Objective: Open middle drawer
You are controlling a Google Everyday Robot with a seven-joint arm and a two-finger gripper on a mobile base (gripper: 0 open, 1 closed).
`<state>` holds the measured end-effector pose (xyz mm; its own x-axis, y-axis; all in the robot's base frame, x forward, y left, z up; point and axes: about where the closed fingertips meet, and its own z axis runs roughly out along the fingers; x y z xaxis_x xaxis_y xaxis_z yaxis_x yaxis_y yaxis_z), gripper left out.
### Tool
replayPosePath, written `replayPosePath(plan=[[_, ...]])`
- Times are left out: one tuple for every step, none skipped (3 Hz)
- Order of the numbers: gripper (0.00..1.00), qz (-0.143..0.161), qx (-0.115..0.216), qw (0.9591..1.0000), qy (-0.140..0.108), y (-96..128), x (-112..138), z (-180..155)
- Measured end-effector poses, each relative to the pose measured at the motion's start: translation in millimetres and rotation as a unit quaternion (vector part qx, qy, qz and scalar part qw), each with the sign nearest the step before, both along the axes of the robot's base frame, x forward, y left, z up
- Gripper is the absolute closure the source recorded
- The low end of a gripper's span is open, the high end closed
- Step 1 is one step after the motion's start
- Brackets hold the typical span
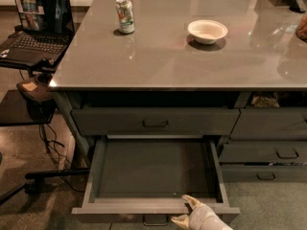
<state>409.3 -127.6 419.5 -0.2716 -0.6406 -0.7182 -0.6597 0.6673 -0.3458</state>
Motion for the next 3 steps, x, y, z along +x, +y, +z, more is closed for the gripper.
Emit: replayPosePath(plan=[[0.11,0.0,0.0,1.0,0.0,0.0,0.0,0.0],[0.0,0.0,0.0,1.0,0.0,0.0,0.0,0.0],[0.0,0.0,0.0,1.0,0.0,0.0,0.0,0.0]])
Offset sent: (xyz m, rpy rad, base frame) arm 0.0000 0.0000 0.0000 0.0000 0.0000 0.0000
